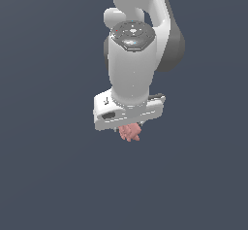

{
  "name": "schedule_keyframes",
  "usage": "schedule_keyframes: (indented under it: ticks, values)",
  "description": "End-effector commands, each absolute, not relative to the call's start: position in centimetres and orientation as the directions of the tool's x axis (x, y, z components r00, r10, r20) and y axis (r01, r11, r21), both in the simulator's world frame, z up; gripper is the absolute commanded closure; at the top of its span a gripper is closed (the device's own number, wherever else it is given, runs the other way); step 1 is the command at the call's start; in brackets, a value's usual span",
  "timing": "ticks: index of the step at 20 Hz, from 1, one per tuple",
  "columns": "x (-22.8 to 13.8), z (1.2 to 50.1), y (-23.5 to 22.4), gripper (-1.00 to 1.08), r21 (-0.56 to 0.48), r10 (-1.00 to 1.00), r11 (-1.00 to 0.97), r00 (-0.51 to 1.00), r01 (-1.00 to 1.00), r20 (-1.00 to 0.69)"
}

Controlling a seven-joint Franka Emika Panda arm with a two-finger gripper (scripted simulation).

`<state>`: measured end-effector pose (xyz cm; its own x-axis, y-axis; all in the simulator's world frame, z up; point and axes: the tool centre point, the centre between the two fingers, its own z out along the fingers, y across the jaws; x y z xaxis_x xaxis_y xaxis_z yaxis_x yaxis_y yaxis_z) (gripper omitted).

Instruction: Pick up the object and move it to a goal position.

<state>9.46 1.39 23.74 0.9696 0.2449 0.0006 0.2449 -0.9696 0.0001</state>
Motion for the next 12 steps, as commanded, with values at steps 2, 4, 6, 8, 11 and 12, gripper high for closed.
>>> schedule_keyframes:
  ticks: [2, 4, 6, 8, 11, 12]
  values:
    - [9.4, 27.5, 2.3, 1.08, 0.0, 0.245, -0.97, 0.97, 0.245, 0.0]
    - [9.5, 29.6, 2.8, 1.08, 0.0, 0.245, -0.97, 0.97, 0.245, 0.0]
    - [9.5, 31.4, 3.3, 1.08, 0.0, 0.245, -0.97, 0.97, 0.245, 0.0]
    - [9.6, 32.9, 3.7, 1.08, 0.0, 0.245, -0.97, 0.97, 0.245, 0.0]
    - [9.7, 34.7, 4.1, 1.08, 0.0, 0.245, -0.97, 0.97, 0.245, 0.0]
    - [9.7, 35.2, 4.2, 1.08, 0.0, 0.245, -0.97, 0.97, 0.245, 0.0]
